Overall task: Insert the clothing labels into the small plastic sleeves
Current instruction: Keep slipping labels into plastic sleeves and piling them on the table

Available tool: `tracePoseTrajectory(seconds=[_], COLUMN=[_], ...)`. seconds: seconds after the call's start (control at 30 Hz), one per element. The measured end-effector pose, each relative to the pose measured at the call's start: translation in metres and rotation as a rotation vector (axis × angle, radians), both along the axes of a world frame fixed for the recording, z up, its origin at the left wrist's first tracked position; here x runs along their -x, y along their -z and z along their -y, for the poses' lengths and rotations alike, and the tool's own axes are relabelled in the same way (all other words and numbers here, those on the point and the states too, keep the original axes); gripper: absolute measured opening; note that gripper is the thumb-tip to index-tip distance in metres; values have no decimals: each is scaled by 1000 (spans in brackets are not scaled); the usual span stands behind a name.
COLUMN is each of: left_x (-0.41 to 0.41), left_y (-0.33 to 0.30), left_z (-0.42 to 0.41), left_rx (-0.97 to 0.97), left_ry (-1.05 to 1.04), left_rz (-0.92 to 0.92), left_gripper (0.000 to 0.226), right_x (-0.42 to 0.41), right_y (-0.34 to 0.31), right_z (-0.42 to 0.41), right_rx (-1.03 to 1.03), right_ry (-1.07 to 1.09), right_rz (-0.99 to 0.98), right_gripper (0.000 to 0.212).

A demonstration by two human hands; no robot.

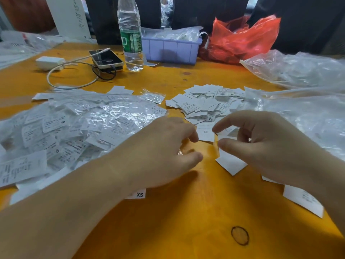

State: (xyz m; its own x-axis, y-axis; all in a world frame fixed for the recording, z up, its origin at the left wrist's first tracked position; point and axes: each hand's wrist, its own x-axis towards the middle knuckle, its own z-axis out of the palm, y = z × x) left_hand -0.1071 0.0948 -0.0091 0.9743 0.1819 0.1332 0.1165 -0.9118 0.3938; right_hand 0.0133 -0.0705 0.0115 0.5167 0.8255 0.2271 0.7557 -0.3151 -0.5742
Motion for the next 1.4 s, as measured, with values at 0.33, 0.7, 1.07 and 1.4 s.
tracePoseTrajectory(seconds=[0.33, 0.7, 1.07, 1.4], left_x=[-9, -8, -8, -2], left_y=[12, 7, 5, -5], left_z=[11, 11, 13, 21], left_rx=[-149, -137, -113, -85], left_ry=[109, 131, 108, 80], left_rz=[-147, 9, 125, 369], left_gripper=[69, 50, 26, 27], right_x=[15, 8, -1, 6], right_y=[-29, -25, -31, -19], right_z=[12, 13, 16, 12], right_rx=[30, 521, 501, 616], right_ry=[118, 241, 438, 292], right_rz=[290, 51, 11, 26], right_gripper=[37, 38, 59, 51])
